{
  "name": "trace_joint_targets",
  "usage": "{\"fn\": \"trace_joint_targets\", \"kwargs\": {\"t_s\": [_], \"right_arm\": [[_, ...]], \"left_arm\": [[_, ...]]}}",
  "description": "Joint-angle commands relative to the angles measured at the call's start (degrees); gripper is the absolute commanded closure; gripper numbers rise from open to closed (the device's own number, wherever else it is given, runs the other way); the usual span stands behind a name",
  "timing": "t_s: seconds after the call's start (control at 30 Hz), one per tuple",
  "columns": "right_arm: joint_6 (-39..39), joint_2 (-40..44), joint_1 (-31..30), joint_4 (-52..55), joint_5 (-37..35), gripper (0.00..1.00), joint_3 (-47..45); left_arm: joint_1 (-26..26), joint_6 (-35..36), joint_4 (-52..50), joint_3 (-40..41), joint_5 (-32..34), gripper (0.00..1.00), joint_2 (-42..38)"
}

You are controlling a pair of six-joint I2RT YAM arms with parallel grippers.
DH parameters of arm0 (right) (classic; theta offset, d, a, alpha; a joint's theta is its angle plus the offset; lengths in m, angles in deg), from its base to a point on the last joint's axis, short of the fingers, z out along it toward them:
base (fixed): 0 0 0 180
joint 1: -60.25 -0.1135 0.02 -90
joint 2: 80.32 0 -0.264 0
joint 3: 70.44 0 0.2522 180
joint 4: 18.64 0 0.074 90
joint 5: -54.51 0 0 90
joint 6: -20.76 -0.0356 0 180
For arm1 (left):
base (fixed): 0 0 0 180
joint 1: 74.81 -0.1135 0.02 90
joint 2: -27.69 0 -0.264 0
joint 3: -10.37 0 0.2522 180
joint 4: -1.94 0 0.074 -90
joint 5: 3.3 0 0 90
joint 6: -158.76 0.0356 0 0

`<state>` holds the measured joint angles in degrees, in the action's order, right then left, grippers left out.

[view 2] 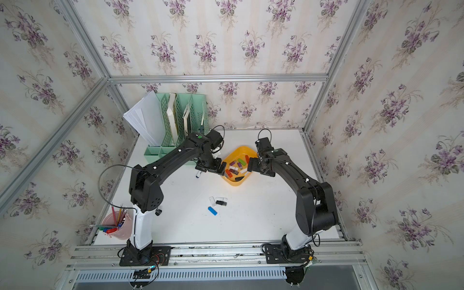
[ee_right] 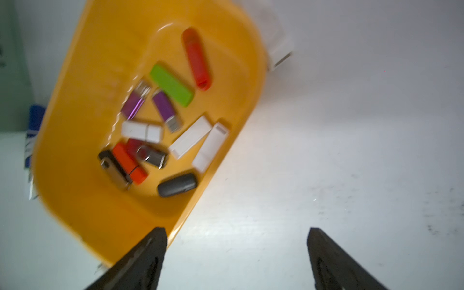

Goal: Put the usb flash drive into the storage box
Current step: Pick up the USB flash from the center of the board.

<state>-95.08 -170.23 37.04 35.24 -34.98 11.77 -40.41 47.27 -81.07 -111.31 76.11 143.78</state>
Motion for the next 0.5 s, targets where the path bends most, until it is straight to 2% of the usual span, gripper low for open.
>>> {"fn": "trace_joint_targets", "kwargs": {"t_s": [0.0, 0.1, 0.23, 0.47], "right_arm": [[-5.2, 3.8, -9.2, 2.1, -0.5, 0.11, -2.8], [-9.0, 5.8, -17.6, 0.5, -0.2, 0.15, -5.8], [-11.3, 4.2, -26.2, -1.2, -0.4, 0.18, -7.5], [-10.7, -5.3, -36.5, -4.5, 0.2, 0.21, -5.6]], "left_arm": [[-2.7, -0.2, 2.5, 10.7, 0.6, 0.01, -7.0], [-5.4, -0.1, 4.0, 20.0, 1.0, 0.01, -13.1], [-8.1, -0.6, 6.0, 29.3, 0.6, 0.01, -18.8], [-9.4, -1.9, 7.3, 36.4, 0.4, 0.01, -23.4]]}}
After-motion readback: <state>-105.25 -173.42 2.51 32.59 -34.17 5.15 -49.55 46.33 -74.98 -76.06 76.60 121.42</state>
